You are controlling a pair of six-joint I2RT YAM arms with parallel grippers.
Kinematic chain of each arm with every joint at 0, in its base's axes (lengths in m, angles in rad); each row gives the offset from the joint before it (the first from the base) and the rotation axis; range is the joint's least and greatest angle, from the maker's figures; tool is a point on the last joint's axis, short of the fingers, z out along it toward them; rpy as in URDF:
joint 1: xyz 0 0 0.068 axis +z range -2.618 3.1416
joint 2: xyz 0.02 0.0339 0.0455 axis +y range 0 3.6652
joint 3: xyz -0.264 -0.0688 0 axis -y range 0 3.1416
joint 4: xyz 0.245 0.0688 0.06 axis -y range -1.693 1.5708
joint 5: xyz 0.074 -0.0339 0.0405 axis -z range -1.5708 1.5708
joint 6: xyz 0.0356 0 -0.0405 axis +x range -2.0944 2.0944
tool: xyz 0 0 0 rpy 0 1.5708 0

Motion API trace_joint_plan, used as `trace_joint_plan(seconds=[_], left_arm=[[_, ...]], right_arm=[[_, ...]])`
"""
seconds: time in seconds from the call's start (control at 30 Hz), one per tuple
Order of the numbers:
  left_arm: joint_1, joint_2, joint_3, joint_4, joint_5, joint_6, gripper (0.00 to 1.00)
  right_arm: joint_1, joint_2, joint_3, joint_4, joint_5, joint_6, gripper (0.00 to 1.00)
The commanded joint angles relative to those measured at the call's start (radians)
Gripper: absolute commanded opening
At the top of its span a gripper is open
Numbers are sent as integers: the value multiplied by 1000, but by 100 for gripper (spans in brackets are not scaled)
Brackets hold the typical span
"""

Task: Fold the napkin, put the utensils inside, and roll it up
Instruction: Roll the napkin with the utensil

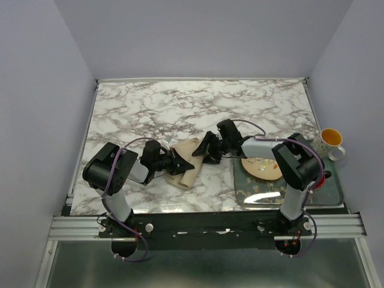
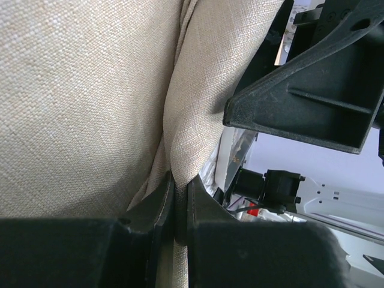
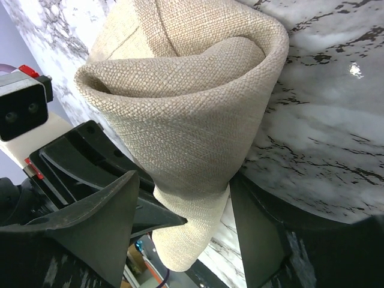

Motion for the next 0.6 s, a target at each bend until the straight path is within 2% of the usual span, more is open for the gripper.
trace_joint_plan(seconds=[0.0,0.3,0.4,0.57], left_arm=[[3,-12,-11,72,58,-48,0],[1,-46,-16,55,56,-54,0],[1,-27,-28,94,61,-71,0],[1,-4,-33,107,61,-68,0]], right_arm=[[7,-6,-42,-26,60,0,70],[5,6,-33,-22,52,-3,70],[4,8,-25,-22,54,-8,69],[2,9,-21,-16,49,-17,59]])
